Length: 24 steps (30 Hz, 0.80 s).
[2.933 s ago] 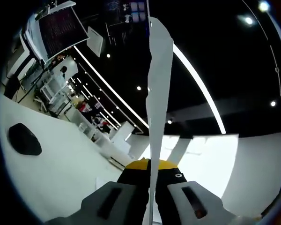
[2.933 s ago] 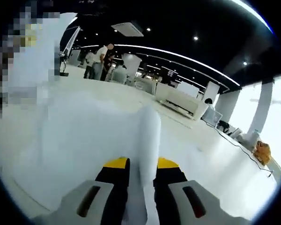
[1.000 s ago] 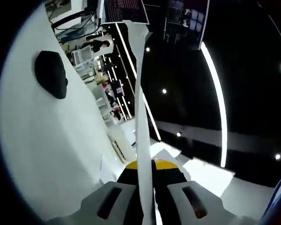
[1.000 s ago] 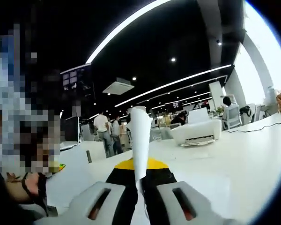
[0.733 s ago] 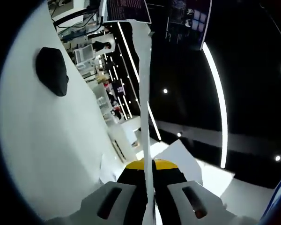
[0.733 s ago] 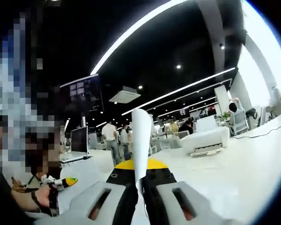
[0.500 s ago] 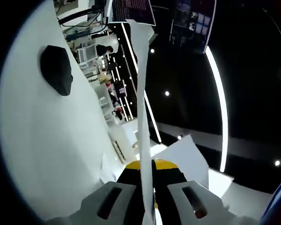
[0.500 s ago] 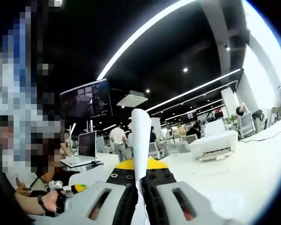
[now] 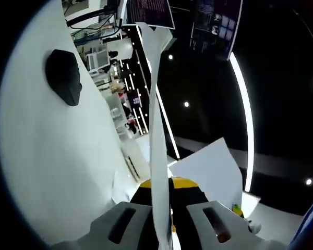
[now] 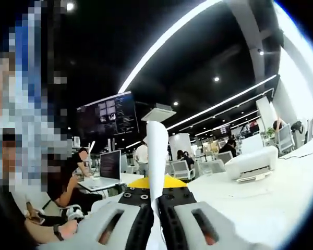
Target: Organize the stack of printing papers by aligning and flattening the scattered papers on the table
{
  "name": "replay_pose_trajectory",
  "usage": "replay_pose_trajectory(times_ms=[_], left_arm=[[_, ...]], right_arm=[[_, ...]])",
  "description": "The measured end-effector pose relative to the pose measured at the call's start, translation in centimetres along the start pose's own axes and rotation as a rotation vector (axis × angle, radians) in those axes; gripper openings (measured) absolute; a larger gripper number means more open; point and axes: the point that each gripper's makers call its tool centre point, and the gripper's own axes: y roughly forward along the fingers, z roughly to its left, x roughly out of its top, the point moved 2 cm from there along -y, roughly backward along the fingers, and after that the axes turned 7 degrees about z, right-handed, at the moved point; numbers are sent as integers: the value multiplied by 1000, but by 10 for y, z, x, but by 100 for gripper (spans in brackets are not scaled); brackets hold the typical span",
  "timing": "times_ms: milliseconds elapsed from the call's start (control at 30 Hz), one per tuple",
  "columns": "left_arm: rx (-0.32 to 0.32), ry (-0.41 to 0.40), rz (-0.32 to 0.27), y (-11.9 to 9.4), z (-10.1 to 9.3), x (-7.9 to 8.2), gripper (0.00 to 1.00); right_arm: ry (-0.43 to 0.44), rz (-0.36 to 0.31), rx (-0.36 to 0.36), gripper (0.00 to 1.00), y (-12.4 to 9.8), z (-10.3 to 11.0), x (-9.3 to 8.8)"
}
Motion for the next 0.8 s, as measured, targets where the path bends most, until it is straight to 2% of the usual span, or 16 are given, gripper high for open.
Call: replay_pose_trajectory(times_ms=[300,800], left_arm=[[-1,4,1,1,0,0,6],[-2,5,4,2,1,0,6]], right_arm=[[56,-28,75,0,9,22,7],[102,-65,123,0,5,37,20]])
